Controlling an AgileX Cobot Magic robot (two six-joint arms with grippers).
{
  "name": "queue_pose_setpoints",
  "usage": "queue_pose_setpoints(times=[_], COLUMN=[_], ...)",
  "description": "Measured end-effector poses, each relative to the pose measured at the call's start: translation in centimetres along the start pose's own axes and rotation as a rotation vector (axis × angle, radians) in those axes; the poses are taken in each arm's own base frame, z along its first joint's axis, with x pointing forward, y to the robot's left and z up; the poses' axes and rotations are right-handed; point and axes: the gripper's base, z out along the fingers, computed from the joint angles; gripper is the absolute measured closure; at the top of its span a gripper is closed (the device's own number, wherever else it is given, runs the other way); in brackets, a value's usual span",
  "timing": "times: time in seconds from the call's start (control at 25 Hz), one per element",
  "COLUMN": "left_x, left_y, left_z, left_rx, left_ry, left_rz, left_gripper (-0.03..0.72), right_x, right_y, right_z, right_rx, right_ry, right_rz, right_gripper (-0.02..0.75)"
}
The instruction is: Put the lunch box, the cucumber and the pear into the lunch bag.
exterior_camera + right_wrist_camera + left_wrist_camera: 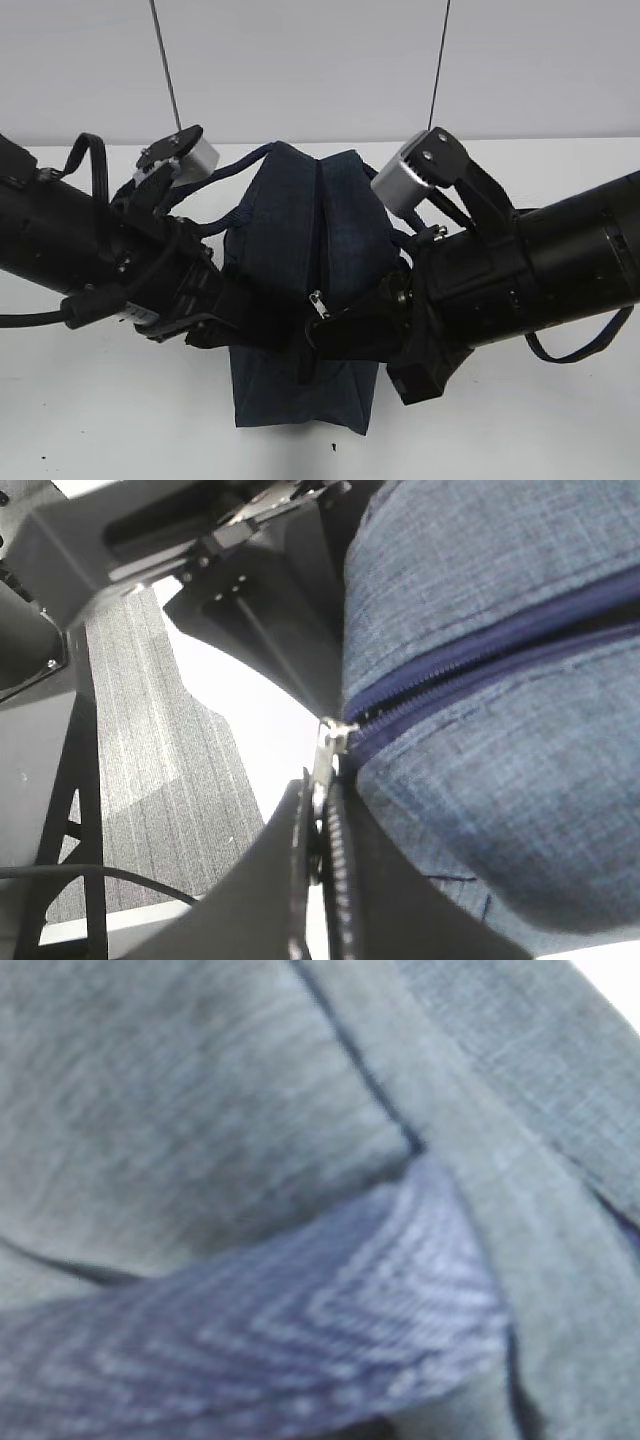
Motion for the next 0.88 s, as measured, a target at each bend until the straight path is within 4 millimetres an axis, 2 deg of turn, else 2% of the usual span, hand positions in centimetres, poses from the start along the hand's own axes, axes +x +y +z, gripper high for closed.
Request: queue_pose_setpoints(times=[0.2, 0.32, 0.48, 0.72, 0.88], left_x=[0.0, 0.0, -0.1, 0.4, 0.7], left_y=[0.0, 0.2, 0.6, 1.6, 1.4], left_z=[0.0, 0.0, 0.0, 1.2, 1.0], left_rx=[0.001, -0.028, -0.071, -0.08, -0.034], left_ry=[-0.001, -0.003, -0.013, 0.043, 0.085], left_rz=[0.0, 0.021, 0.045, 0.038, 0.028], left_gripper=[0.597, 0.691, 0.717, 0.721, 0.721], right_x=[-0.6, -1.3, -2.3, -2.2, -2.1], right_y=[0.0, 0.2, 0.6, 0.6, 0.6], right_z=[-0.3, -0.9, -1.7, -1.8, -1.8], right_rx=[0.009, 0.022, 0.032, 0.026, 0.026], right_ry=[0.019, 0.019, 0.03, 0.078, 0.084], right_rz=[-0.013, -0.028, -0.039, -0.011, -0.01], right_gripper=[0.732, 0.732, 0.732, 0.732, 0.732])
